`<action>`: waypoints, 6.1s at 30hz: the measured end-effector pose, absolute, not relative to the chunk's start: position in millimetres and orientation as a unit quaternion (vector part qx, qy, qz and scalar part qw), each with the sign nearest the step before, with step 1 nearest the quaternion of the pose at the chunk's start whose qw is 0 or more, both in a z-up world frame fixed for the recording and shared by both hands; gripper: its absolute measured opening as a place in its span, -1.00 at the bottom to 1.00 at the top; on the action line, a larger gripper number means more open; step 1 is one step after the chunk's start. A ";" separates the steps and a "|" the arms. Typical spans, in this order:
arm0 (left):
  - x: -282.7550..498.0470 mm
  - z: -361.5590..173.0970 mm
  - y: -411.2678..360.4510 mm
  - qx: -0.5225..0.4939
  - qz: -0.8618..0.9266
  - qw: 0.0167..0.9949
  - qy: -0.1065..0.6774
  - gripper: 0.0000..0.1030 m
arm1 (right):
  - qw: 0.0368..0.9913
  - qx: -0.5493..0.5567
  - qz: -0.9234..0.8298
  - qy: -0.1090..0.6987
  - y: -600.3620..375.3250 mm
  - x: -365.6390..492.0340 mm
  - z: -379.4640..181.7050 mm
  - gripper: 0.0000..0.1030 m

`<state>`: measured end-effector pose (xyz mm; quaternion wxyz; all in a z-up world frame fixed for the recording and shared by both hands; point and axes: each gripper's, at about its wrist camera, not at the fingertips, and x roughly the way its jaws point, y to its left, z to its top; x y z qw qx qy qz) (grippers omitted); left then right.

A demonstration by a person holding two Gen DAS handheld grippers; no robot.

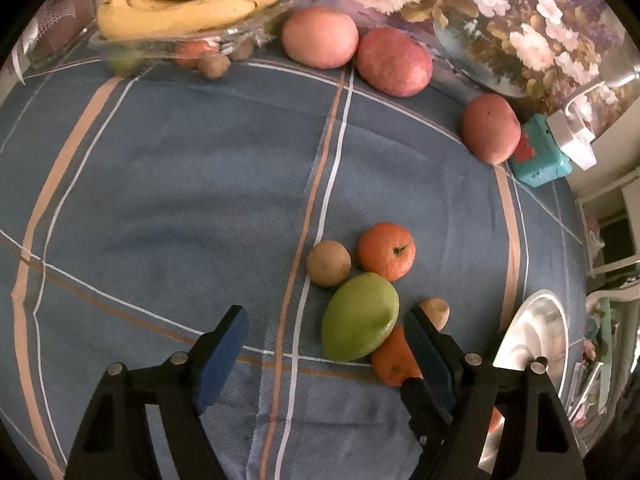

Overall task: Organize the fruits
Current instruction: 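Grasp a green pear with the left tool while the right tool grasps a black plum, then carry the pear and plum over the steel plate and open both tools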

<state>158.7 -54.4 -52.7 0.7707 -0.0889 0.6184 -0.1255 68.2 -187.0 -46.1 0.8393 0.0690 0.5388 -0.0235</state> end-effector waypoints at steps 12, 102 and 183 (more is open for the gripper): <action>161.0 -60.1 -64.3 -0.100 -0.155 0.760 0.623 0.02 | 0.827 0.034 0.013 0.561 -171.4 68.2 -54.9 0.22; 130.7 -36.5 -29.7 -0.195 -0.097 0.794 0.567 0.04 | 0.849 0.162 -0.098 0.493 -242.4 9.9 -12.9 -0.48; 87.2 -10.5 -125.8 -0.097 -0.174 0.793 0.575 0.24 | 0.815 0.252 -0.178 0.490 -338.9 -15.4 -25.2 0.33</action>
